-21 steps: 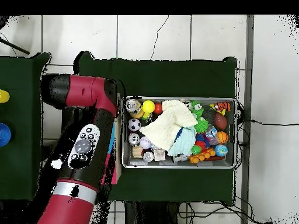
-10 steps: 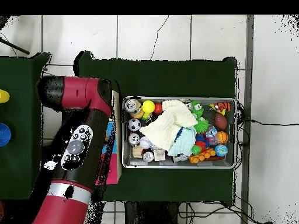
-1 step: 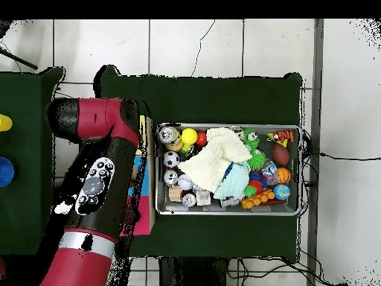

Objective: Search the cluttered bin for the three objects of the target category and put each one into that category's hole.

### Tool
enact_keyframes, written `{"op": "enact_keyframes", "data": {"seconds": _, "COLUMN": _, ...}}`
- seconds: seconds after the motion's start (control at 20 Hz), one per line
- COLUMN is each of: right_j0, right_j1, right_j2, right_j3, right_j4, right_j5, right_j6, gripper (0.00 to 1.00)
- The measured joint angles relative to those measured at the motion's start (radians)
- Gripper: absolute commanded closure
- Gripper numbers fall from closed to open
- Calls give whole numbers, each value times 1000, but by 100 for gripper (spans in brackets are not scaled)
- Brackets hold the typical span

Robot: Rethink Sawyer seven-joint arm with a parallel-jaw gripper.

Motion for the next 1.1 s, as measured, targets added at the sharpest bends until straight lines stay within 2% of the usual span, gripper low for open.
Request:
{"op": "enact_keyframes", "data": {"seconds": 0.7, "right_j0": -19, "right_j1": 0, "right_j2": 22, "right_j3": -1, "right_j4": -6, "right_j5": 0, "right_j6": 0, "gripper": 100}}
{"op": "enact_keyframes", "data": {"seconds": 1.1, "right_j0": -48, "right_j1": -1, "right_j2": 59, "right_j3": 2, "right_j4": -8, "right_j5": -2, "right_j6": 0, "gripper": 100}}
